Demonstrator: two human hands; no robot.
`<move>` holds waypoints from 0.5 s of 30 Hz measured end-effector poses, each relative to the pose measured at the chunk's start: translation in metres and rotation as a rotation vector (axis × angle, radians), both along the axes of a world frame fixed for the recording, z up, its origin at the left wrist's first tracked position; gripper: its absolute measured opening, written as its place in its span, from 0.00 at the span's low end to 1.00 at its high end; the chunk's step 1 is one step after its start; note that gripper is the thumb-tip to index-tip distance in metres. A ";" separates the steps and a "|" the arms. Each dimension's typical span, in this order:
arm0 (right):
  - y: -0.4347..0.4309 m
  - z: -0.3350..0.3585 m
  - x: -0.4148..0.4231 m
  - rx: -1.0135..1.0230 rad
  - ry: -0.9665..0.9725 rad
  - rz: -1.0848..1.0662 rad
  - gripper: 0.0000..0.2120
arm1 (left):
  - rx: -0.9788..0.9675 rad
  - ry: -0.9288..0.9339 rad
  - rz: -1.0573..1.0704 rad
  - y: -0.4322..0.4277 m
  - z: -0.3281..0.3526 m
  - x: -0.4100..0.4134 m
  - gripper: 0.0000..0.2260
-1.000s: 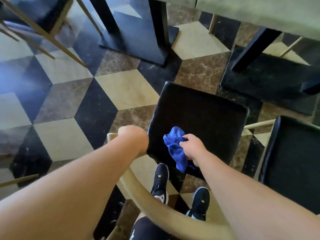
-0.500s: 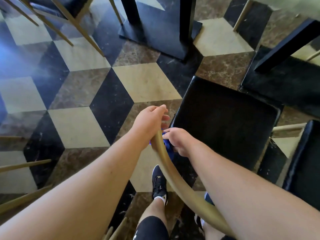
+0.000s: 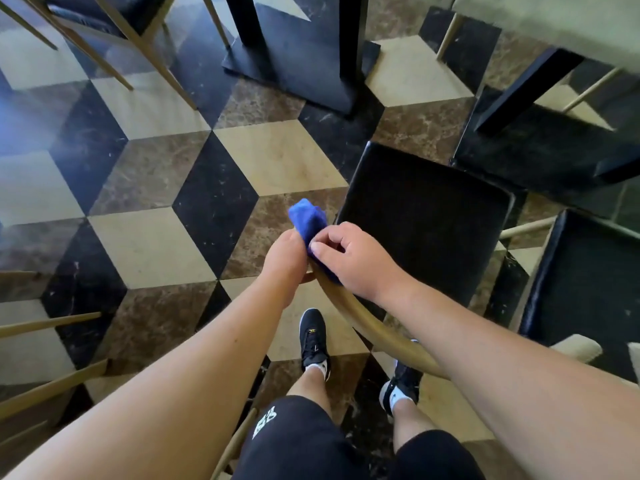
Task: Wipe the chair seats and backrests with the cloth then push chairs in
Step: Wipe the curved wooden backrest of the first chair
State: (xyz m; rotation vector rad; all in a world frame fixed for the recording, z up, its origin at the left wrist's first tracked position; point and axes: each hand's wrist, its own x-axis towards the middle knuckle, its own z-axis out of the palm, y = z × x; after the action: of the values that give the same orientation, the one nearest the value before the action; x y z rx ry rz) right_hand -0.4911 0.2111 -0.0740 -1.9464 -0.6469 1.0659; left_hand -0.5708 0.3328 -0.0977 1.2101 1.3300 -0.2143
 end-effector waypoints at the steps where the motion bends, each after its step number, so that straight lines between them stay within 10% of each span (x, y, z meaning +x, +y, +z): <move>1: -0.008 0.005 -0.004 -0.020 -0.069 0.067 0.04 | 0.067 -0.025 -0.028 -0.003 -0.001 -0.003 0.15; 8: -0.088 0.034 -0.029 -0.093 -0.285 0.417 0.07 | 0.968 0.063 -0.938 -0.035 0.012 -0.022 0.31; 15: -0.195 0.045 -0.029 -0.229 -0.360 0.456 0.03 | 0.806 0.150 -1.654 -0.123 0.018 0.005 0.07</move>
State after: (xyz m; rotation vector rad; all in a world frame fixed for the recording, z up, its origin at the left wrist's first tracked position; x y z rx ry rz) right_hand -0.5206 0.0162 -0.0293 -2.2777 -1.2606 1.1000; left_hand -0.5658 0.2097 -0.0792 2.7997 0.1353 -0.9844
